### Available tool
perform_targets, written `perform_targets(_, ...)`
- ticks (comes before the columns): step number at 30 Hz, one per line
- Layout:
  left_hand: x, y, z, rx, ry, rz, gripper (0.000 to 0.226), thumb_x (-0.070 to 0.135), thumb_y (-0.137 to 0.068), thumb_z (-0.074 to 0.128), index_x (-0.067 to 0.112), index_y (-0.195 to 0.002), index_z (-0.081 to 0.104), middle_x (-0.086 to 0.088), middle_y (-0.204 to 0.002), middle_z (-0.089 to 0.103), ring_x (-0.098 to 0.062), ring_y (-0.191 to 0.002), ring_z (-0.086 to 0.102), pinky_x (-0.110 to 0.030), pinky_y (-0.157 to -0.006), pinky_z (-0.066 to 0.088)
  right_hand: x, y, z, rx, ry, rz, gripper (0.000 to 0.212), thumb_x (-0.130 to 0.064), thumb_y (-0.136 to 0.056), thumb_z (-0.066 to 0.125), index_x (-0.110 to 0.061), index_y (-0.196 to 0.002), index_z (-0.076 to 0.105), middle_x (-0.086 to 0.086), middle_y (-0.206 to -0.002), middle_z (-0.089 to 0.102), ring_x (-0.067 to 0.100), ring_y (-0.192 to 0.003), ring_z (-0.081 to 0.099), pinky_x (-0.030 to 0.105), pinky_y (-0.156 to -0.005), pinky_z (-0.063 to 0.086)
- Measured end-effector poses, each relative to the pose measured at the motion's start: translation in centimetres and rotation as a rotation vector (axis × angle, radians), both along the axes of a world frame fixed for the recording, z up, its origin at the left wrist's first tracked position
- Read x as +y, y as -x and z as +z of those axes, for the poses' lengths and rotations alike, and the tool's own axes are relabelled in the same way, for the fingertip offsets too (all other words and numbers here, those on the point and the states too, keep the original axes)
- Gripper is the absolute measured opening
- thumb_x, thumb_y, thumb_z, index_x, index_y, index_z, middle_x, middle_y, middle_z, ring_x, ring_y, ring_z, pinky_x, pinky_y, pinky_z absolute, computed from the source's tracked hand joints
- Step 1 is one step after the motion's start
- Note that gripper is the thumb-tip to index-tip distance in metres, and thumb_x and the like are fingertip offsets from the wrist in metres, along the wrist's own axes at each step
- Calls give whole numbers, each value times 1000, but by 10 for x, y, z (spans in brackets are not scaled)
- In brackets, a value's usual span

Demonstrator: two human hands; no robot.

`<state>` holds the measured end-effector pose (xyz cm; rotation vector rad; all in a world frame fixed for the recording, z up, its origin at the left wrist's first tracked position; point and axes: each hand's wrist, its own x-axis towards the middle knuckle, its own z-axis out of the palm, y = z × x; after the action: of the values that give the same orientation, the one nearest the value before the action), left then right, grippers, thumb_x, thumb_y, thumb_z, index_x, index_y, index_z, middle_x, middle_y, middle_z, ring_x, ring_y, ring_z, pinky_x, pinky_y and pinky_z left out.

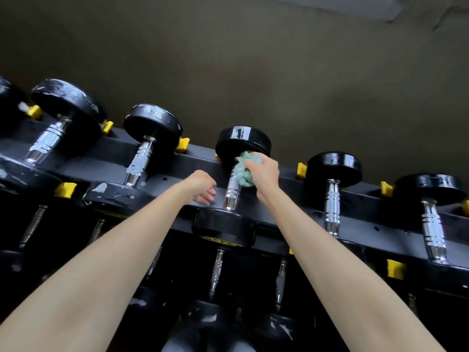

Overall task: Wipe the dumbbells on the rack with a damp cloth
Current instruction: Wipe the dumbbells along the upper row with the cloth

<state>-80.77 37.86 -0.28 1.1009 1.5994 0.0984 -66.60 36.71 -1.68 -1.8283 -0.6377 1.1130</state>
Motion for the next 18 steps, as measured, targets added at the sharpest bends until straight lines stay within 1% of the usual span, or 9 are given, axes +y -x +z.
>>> perform_targets(2,-2,1,2,3,1,10,34,1,-96,26,0,-121,50,-9,-81,56,-18,-61,54,-28,-60,49,-1,8,11,-17,-2,278,27,-3,-76,60,-12,-98,72,6,-89,66,17,-78,59,26,-69,50)
perform_targets(4,-3,6,4,2,-7,19,35,1,-96,26,0,-120,51,-9,-80,56,-19,-61,54,-29,-59,48,-8,14,17,-120,22,578,24,-3,-77,60,-8,-97,72,3,-85,65,10,-73,57,19,-64,47)
perform_targets(5,-4,9,5,8,-12,24,35,2,-96,26,1,-120,51,-9,-81,57,-18,-61,55,-29,-60,49,-13,15,17,-179,17,648,25,-4,-78,61,-9,-100,73,0,-84,63,6,-71,55,14,-63,45)
perform_targets(6,-4,14,7,15,-18,33,34,2,-96,26,1,-119,52,-10,-83,58,-18,-62,56,-29,-62,50,-18,14,18,-213,14,669,26,-6,-79,61,-10,-102,73,-3,-85,62,4,-71,53,11,-61,43)
perform_targets(8,-6,23,11,26,-32,67,34,3,-97,27,1,-120,52,-13,-91,59,-19,-65,57,-29,-65,51,-29,8,18,-210,36,695,24,-7,-79,62,-11,-100,73,-7,-85,62,3,-71,52,12,-61,40)
perform_targets(11,-10,31,19,35,-56,88,34,3,-97,27,0,-121,51,-16,-102,59,-20,-71,58,-29,-67,51,-39,1,26,-160,97,730,18,-2,-76,60,2,-89,72,-20,-67,57,-2,-63,47,12,-58,37)
perform_targets(12,-13,31,21,31,-64,87,34,3,-97,28,0,-121,51,-17,-104,60,-21,-74,59,-29,-68,51,-41,1,28,-132,109,729,17,1,-76,59,4,-87,71,-20,-65,57,-2,-63,48,10,-57,38)
perform_targets(14,-19,30,25,18,-76,80,34,3,-97,27,0,-121,51,-18,-107,61,-25,-82,61,-30,-70,52,-44,3,35,-77,122,733,16,5,-75,55,0,-83,69,-12,-68,60,3,-66,49,10,-58,41)
perform_targets(18,-27,35,38,5,-99,51,36,2,-97,26,0,-122,52,-17,-107,61,-26,-89,61,-29,-69,53,-46,8,52,-61,125,766,20,5,-72,55,-11,-67,65,-4,-71,59,10,-71,52,20,-62,41)
